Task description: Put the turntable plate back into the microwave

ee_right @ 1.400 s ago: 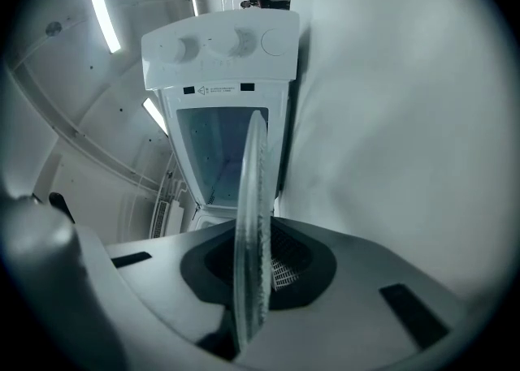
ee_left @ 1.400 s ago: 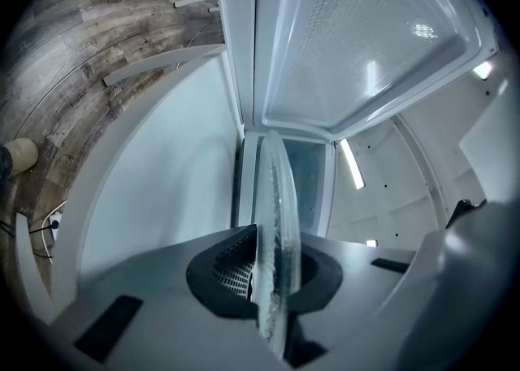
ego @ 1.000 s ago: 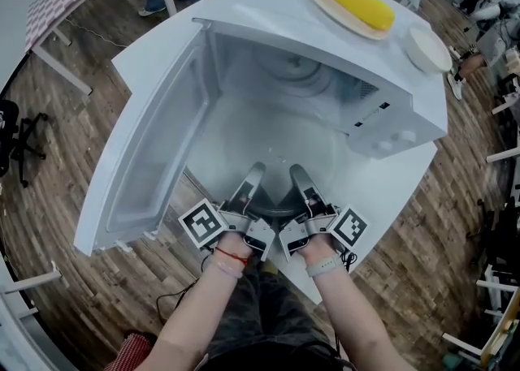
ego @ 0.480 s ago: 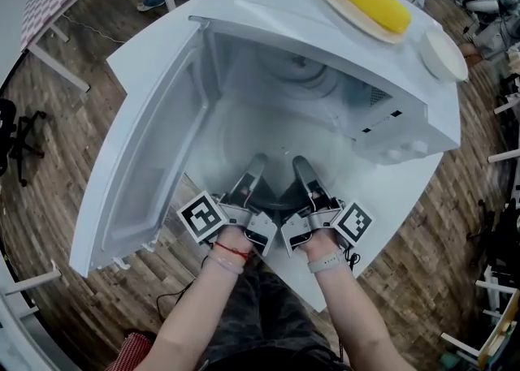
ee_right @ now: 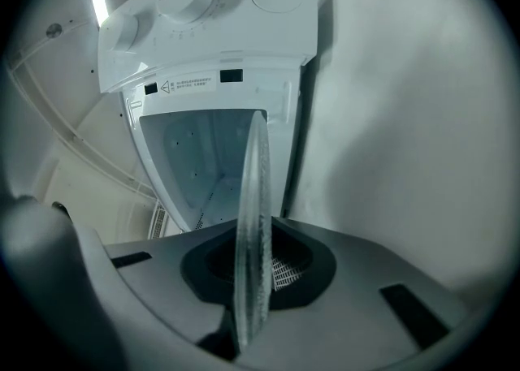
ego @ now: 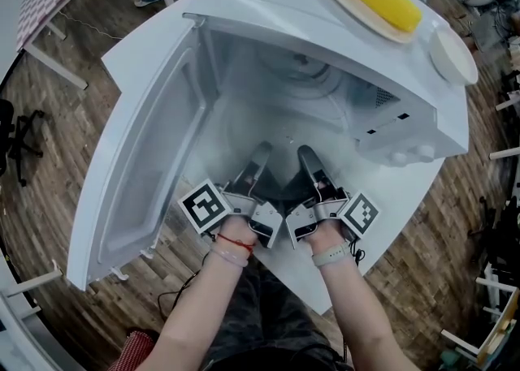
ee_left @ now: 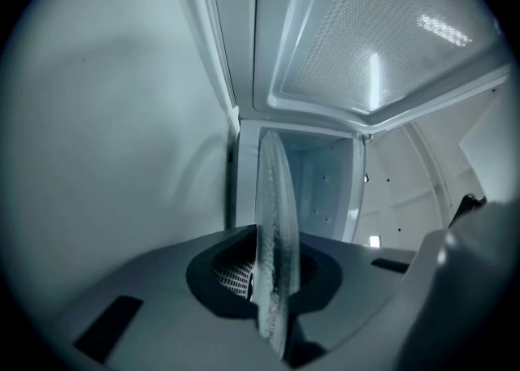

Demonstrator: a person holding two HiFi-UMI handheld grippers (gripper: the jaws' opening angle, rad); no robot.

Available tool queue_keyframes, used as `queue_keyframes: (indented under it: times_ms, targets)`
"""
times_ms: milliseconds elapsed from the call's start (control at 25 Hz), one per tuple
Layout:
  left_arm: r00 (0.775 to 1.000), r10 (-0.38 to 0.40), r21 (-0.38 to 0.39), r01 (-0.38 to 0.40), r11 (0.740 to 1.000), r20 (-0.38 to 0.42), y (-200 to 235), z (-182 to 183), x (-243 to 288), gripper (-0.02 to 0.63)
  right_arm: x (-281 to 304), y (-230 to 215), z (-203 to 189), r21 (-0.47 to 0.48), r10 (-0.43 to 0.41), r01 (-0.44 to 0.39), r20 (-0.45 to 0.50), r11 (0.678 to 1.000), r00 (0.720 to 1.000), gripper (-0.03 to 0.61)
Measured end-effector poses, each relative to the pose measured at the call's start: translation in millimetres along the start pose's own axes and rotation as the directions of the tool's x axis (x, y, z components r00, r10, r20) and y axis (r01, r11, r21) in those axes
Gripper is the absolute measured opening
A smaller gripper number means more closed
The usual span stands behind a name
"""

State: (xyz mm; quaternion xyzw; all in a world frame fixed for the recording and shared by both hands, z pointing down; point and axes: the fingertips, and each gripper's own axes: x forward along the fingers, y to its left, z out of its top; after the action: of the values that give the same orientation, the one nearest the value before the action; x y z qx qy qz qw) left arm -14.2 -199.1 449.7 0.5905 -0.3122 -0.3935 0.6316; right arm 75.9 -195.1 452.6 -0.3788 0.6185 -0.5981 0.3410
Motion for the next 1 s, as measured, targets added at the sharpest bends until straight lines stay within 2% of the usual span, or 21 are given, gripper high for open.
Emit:
queue_keyframes:
  times_ms: [560,760,1000]
  targets:
    - [1.0,-0.026,-0.029,0.026,0.999,-0.002,-0.9,4.4,4.0,0.031,3.0,-0.9,4.5,0.007,0.001,-0.001,0.034,1.0,0.999,0.041]
    - [1.0,-0.012,-0.016,0.012,1.0,-0.019,-0.8,12.6,21.5,0.032,23.4,-3.4,18.2,0.011,-0.01,0.01,0.036,1.0,0.999,0.041]
    - [0.999,-0.005,0.017,0.005,1.0,-0.054,-2.2,8.1,17.2,0.032,25.8,-3.8,20.0,0.004,-0.015,0.015,0.021,1.0,1.0,0.041]
